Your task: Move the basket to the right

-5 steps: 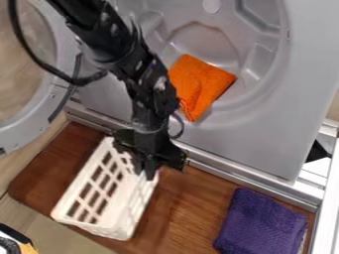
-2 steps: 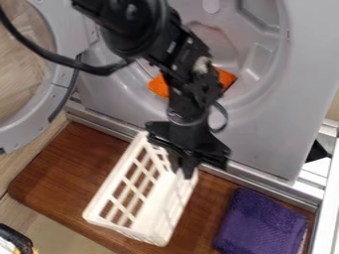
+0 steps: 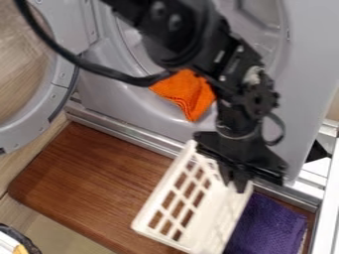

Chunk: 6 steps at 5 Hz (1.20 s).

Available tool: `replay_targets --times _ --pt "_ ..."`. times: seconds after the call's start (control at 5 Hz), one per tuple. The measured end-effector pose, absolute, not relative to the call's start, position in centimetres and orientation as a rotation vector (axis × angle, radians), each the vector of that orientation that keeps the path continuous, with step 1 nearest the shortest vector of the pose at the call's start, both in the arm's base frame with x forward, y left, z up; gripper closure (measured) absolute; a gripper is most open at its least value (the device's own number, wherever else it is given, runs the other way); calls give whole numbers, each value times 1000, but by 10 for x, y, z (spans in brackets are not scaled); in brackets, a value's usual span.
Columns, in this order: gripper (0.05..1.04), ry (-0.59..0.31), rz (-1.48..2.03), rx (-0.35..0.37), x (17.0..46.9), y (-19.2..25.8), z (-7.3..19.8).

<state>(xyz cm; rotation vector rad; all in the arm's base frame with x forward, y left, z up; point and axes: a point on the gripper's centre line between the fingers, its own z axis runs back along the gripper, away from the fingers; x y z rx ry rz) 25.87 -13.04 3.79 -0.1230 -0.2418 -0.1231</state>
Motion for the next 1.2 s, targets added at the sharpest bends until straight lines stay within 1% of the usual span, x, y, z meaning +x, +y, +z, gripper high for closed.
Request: replay_targets --times 0.2,0.4,0.6,0.8,1.0,1.2 --pt "998 -236 -182 -151 259 -154 35" --pt "998 -225 -233 -163 264 -172 29" --pt "970 -205 -261 -171 267 -178 24" --pt "785 -198 -268 -164 269 -179 23" --pt "491 -198 -275 -160 269 -178 22" --pt "184 -190 -274 -185 267 -178 21"
